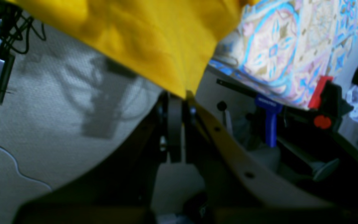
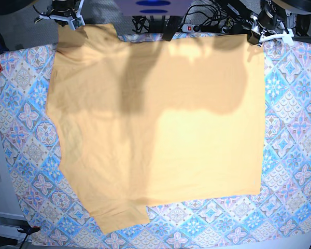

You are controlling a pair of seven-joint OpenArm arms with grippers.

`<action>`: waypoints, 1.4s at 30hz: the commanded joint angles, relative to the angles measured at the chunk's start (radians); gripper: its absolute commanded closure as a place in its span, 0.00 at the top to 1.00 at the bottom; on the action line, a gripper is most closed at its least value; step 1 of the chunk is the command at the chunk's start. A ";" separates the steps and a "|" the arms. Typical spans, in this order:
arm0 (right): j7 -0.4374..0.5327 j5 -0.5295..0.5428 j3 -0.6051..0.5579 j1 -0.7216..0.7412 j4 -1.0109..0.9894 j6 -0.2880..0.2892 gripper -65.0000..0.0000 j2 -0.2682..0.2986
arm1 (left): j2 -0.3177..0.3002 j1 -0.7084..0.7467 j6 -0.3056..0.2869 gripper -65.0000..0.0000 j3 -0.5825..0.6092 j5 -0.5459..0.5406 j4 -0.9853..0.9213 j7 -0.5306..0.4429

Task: Fold the T-shirt properly
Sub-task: 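Lift the gripped hem corners and pull them toward the robot, then lower both grippers and lay the held hem back onto the shirt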

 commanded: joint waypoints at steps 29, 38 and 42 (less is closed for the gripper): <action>0.007 -0.009 0.001 0.281 0.104 -0.009 0.00 0.005 | -0.013 -0.156 -0.006 0.00 -0.016 -0.007 0.189 -0.013; -0.056 -0.011 -0.001 0.468 0.095 -0.006 0.00 0.005 | -0.009 -0.305 -0.006 0.00 -0.014 0.036 0.180 -0.013; -0.057 -0.009 -0.001 0.560 0.084 -0.005 0.00 0.005 | -0.009 -0.377 -0.006 0.00 -0.007 0.093 0.164 -0.013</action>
